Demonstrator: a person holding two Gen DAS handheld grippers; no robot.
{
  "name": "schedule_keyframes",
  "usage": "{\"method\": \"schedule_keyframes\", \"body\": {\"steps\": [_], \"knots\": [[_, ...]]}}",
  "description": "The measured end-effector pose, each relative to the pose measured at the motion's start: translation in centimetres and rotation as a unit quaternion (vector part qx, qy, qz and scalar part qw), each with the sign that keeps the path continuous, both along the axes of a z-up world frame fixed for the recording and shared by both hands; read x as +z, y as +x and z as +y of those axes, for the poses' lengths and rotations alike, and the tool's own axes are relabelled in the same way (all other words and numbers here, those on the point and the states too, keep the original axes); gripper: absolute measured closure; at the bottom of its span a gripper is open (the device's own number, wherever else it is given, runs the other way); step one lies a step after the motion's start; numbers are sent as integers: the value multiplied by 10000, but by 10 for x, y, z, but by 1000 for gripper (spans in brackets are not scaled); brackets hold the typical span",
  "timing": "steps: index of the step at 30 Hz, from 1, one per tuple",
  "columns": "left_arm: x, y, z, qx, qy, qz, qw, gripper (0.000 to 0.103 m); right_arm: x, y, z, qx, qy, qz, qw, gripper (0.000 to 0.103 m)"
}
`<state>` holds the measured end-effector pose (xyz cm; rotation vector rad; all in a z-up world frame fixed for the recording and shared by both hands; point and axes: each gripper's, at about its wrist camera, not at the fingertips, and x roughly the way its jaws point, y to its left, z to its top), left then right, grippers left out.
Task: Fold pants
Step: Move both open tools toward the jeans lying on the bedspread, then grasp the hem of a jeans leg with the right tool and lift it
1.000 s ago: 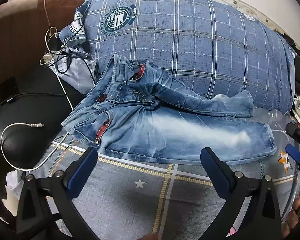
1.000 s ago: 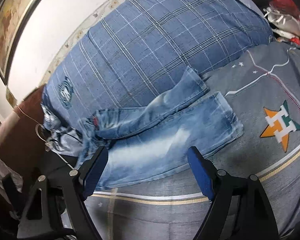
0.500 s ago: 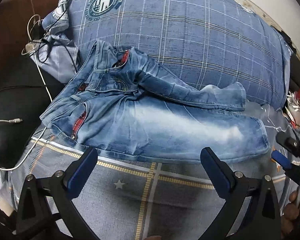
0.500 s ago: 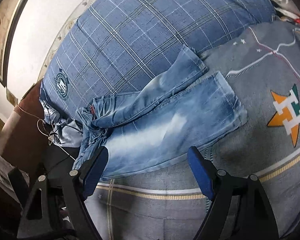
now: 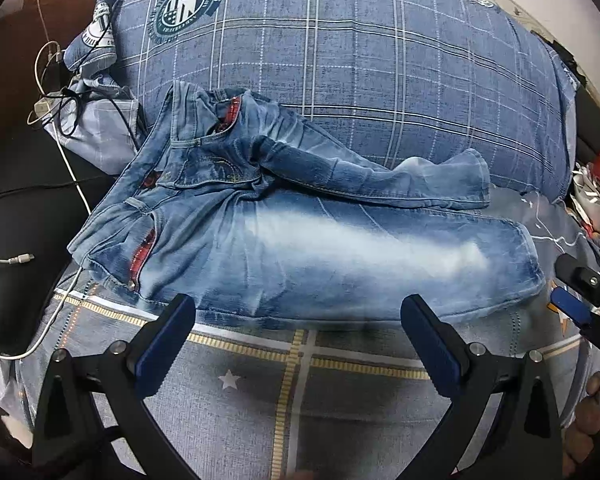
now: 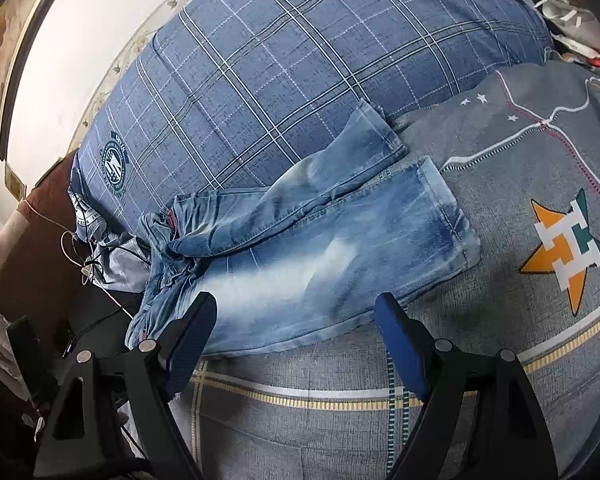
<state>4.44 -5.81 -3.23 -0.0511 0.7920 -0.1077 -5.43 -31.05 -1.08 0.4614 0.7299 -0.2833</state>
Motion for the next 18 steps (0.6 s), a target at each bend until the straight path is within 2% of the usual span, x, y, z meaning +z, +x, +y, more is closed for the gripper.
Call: {"method": "schedule_keyframes", "body": {"steps": [5, 9, 13, 18], "knots": [[2, -8, 4, 37, -115, 92, 9999, 1, -2, -7, 3, -48, 26, 93, 9999, 21], [3, -11, 7, 93, -60, 4, 9999, 1, -1, -8, 2, -123, -63, 73, 9999, 22], [-1, -11, 13, 161, -240, 117, 9995, 1, -4, -11, -6, -281, 142, 80, 9995, 26], [-3, -11, 17, 209, -367, 204, 9989, 1, -6, -18, -16, -552, 135, 88, 9983, 31]]}}
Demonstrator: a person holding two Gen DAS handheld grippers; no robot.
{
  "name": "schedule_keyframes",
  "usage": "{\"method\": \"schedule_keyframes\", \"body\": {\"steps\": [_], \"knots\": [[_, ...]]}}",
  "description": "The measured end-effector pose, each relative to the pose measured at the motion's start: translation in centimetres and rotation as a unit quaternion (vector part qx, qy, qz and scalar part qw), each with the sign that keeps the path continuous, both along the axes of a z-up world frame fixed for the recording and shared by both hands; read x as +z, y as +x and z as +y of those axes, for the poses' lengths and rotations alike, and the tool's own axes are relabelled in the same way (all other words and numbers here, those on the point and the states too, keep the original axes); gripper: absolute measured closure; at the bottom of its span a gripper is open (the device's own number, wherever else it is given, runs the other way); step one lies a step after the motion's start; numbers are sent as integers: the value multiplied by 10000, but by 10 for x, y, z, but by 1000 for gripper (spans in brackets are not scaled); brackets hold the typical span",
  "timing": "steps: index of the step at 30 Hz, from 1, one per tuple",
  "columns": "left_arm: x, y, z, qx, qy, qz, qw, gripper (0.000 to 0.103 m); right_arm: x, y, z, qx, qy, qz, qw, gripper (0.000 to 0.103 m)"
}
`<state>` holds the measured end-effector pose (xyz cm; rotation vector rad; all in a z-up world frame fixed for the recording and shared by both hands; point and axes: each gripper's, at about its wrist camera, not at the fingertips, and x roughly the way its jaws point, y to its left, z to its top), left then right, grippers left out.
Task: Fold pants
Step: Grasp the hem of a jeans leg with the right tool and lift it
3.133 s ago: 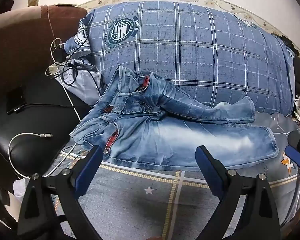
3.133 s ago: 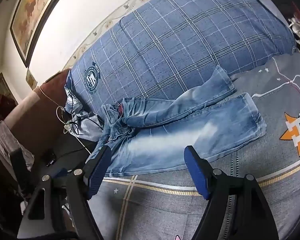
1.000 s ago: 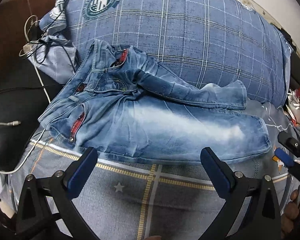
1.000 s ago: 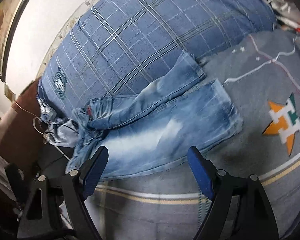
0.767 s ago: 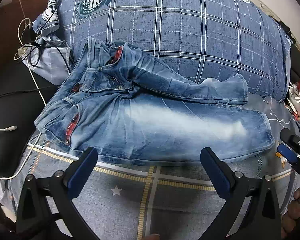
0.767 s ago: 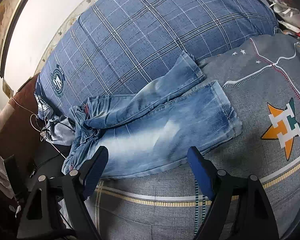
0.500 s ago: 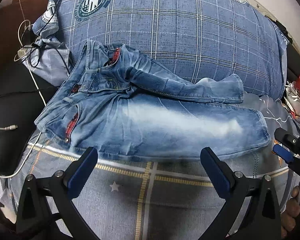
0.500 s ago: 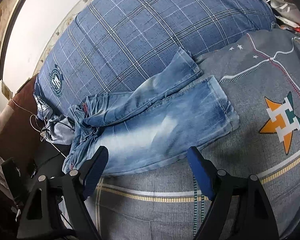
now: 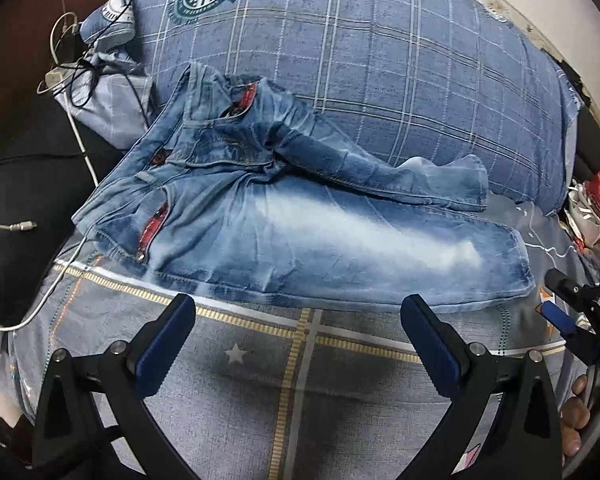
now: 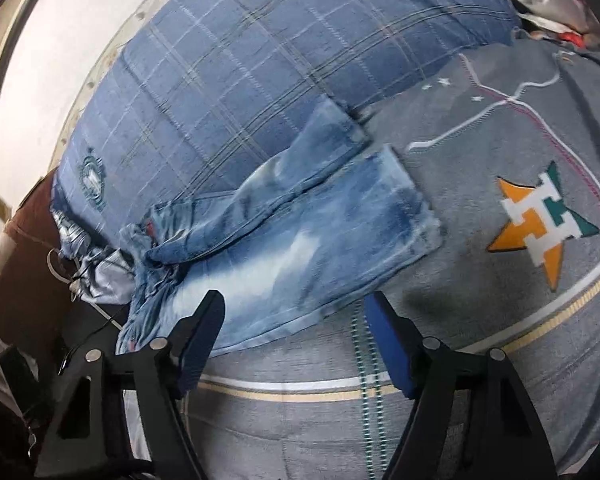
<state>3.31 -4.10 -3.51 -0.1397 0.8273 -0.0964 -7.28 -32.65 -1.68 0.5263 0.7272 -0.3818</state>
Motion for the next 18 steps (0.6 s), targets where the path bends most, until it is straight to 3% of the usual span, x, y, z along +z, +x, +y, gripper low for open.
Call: {"method": "schedule_keyframes", "body": {"steps": [2, 6, 10, 13, 15, 18], "knots": [[2, -2, 2, -23, -162, 10, 9999, 1, -1, -5, -6, -54, 210, -70, 9997, 34], [-1, 0, 5, -34, -311, 116, 9994, 1, 3, -15, -22, -454, 103, -27, 9989, 37], [-7, 2, 6, -38, -789, 339, 9963, 2, 18, -16, -41, -842, 359, -141, 9957, 38], [-8, 3, -3, -175, -985, 467, 9939, 2, 25, 10, -60, -750, 101, 190, 9970, 37], [-8, 4, -11, -241, -1016, 510, 9932, 2, 15, 16, -76, -902, -133, 465, 9947, 38], [-12, 8, -24, -362, -1086, 602, 9916, 2, -7, 10, -95, -959, 536, 409, 9931, 39]]}}
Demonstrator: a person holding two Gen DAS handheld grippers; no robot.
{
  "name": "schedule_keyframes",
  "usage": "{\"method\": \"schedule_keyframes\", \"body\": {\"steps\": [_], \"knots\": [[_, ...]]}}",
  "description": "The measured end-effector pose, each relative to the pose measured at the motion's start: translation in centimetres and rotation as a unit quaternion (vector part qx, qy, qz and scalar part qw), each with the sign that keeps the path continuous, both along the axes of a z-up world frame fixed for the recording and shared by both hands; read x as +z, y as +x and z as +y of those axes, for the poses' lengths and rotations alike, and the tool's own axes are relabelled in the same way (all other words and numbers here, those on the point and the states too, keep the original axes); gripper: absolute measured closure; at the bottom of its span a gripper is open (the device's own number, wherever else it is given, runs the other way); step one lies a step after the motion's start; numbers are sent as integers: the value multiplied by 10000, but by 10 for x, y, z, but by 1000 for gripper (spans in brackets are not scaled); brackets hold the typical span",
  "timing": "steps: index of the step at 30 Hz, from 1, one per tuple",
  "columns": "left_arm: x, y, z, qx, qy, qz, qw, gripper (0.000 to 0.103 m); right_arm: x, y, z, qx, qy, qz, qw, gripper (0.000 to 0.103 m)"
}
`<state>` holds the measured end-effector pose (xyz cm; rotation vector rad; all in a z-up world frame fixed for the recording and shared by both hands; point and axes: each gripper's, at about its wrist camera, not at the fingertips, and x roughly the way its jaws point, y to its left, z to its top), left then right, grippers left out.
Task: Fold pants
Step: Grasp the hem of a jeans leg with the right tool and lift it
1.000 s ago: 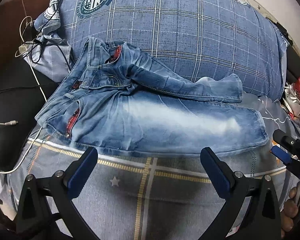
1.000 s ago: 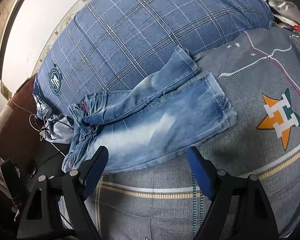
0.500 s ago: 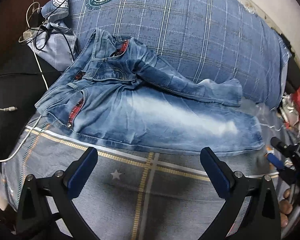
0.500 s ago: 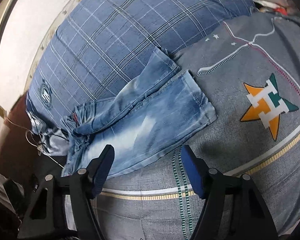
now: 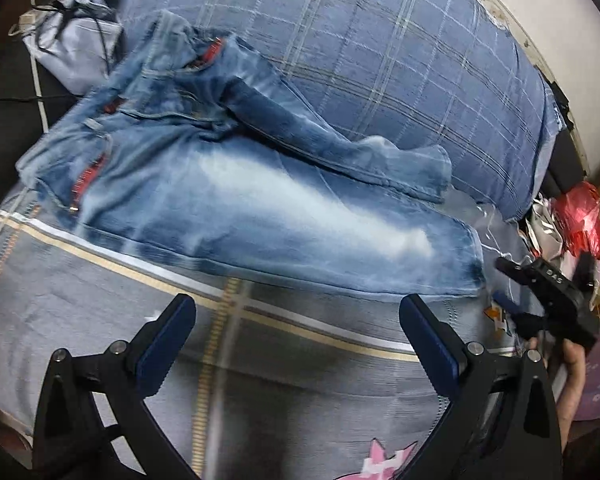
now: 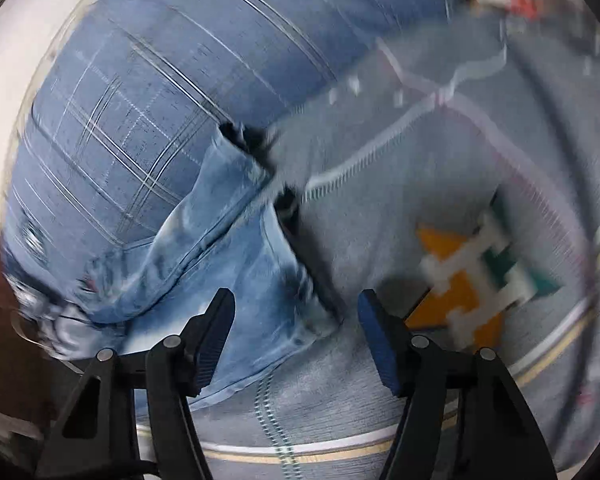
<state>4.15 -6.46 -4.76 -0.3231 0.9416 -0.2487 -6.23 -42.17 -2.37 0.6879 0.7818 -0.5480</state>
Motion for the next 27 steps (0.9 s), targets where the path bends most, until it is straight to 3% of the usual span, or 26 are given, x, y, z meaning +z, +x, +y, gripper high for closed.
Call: {"method": "schedule_keyframes", "body": {"steps": [3, 5, 8, 14, 16, 18, 23, 27], "knots": [[-7, 6, -12, -126, -117, 154, 9997, 2, -19, 13, -5, 120, 141, 344, 9992, 46], [-13, 10, -19, -210, -155, 273, 9993, 2, -21, 21, 1, 250, -37, 503, 9984, 70], [-16, 14, -26, -249, -234, 361, 9988, 2, -14, 17, 10, 324, -307, 567, 9974, 86], [-23, 33, -43, -435, -525, 621, 9957, 2, 19, -6, 22, 542, -251, -209, 9980, 88], [-28, 43, -49, -465, -602, 713, 9945, 2, 19, 1, 29, 632, -541, 8, 9965, 88], [-34, 52, -49, -390, -665, 829, 9936, 2, 7, 5, 25, 567, -455, 267, 9970, 88], [-41, 64, -30, 59, -1130, 1105, 9874, 5, -6, -3, 8, 277, 62, 315, 9991, 79], [-46, 58, -22, 135, -1387, 1231, 9826, 6, 4, 0, 19, 467, -289, 178, 9983, 78]]}}
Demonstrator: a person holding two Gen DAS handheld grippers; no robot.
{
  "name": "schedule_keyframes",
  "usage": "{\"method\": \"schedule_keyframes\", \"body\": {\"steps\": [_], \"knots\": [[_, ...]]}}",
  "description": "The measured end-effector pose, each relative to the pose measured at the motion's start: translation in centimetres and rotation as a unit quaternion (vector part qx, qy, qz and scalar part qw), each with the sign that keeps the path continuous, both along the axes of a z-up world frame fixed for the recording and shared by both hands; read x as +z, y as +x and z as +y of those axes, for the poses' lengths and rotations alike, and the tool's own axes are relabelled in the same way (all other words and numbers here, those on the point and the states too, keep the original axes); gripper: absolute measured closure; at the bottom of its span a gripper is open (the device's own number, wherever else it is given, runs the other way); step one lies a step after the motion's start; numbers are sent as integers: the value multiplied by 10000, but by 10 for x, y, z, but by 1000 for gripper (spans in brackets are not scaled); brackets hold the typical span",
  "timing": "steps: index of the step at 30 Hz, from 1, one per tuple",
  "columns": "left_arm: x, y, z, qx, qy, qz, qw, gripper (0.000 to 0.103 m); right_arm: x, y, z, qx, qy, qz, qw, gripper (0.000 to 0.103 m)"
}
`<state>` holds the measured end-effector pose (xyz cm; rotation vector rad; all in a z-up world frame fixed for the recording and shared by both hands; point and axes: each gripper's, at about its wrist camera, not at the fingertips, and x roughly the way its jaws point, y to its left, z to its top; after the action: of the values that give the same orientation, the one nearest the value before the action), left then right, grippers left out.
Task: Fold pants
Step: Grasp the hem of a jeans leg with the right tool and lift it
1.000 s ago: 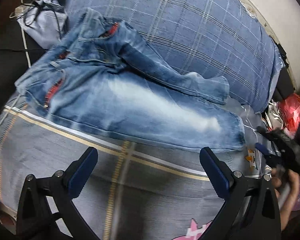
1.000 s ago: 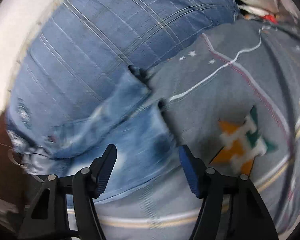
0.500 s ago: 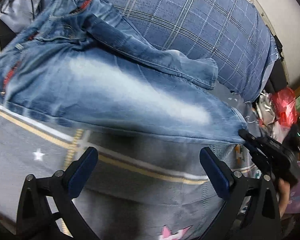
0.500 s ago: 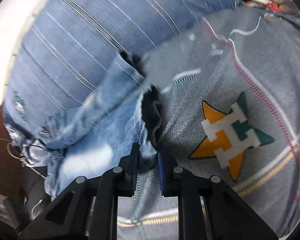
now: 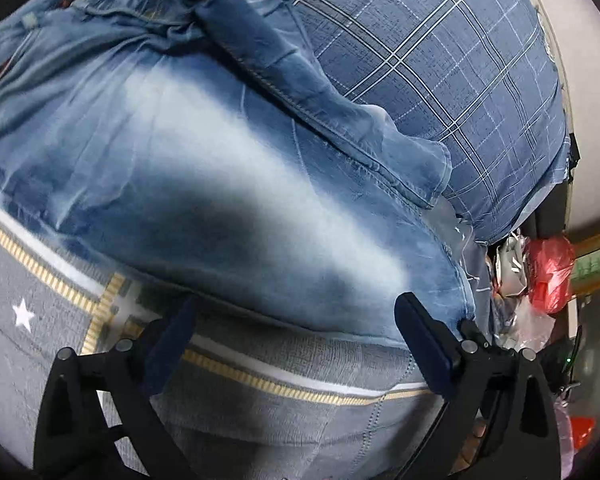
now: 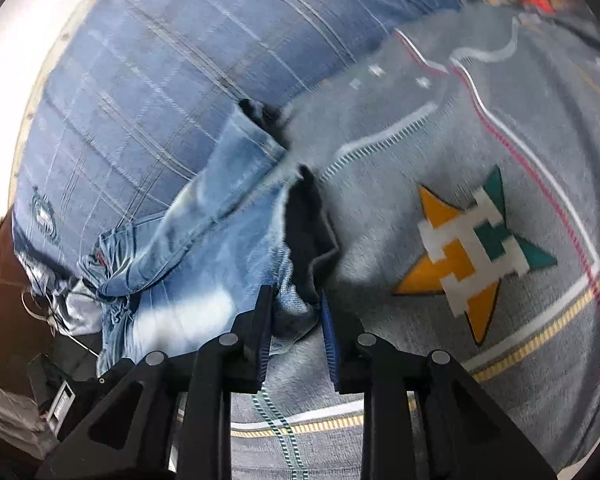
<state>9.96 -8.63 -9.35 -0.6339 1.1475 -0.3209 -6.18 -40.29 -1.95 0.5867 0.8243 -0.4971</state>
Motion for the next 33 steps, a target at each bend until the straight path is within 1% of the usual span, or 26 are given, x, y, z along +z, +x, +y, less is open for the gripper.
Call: {"method": "schedule_keyframes", "body": {"steps": [2, 3, 4, 5, 8, 10, 12, 14, 15, 16, 17, 18, 20, 21, 22, 23, 25, 26, 27, 31, 33], "knots": [[-5, -2, -1, -37, 27, 57, 10000, 6, -1, 7, 6, 115, -149, 126, 9997, 79], [-6, -4, -1, -46, 23, 70, 10000, 6, -2, 7, 6, 133, -96, 119, 9998, 81], [-6, -6, 0, -42, 4, 43, 10000, 6, -3, 7, 5, 143, -25, 65, 9999, 85], [-4, -9, 1, -26, -29, 28, 10000, 6, 0, 4, 4, 80, -19, -55, 10000, 86], [-6, -10, 4, 46, -138, 79, 9999, 6, 13, -3, 3, 56, -59, -457, 9989, 87], [-8, -5, 4, 124, -138, 124, 9998, 6, 17, -3, 8, 135, -68, -586, 9982, 87], [-7, -1, 7, 168, -116, 58, 9998, 7, 20, -2, 11, 278, 13, -769, 9966, 88], [-5, 4, 12, 301, -8, -11, 9995, 9, 24, -2, 14, 349, -42, -826, 9960, 88], [-6, 7, 16, 384, -31, 0, 9993, 10, 25, -2, 14, 342, -73, -830, 9959, 88], [-8, 9, 21, 479, -138, 35, 9988, 11, 24, -2, 13, 336, -44, -808, 9962, 88], [-8, 11, 24, 544, -170, 55, 9984, 15, 23, -1, 11, 311, -28, -783, 9964, 88], [-8, 13, 25, 598, -122, 68, 9981, 20, 21, -1, 9, 267, 5, -762, 9967, 88], [-8, 19, 25, 584, 157, 102, 9981, 44, 20, -4, 5, 219, 135, -828, 9962, 88], [-8, 20, 27, 640, 303, 115, 9974, 51, 21, -6, 5, 221, 184, -894, 9956, 88], [-8, 21, 32, 705, 307, 132, 9970, 65, 23, -7, 6, 263, 177, -962, 9949, 88], [-11, 21, 36, 770, 253, 183, 9965, 78, 26, -6, 9, 309, 57, -963, 9949, 88], [-17, 19, 48, 949, -2, 312, 9950, 91, 27, -4, 11, 330, -73, -896, 9954, 88], [-18, 16, 51, 988, -109, 330, 9945, 94, 26, -2, 11, 324, -56, -850, 9958, 89], [-17, 13, 52, 983, -112, 302, 9946, 95, 24, -1, 11, 316, -65, -768, 9965, 89], [3, -6, 39, 827, 320, -164, 9959, 96, 18, -2, 2, 248, -83, -471, 9985, 89], [10, -16, 34, 802, 380, -254, 9957, 96, 13, -7, -2, 183, -93, -255, 9995, 89]]}}
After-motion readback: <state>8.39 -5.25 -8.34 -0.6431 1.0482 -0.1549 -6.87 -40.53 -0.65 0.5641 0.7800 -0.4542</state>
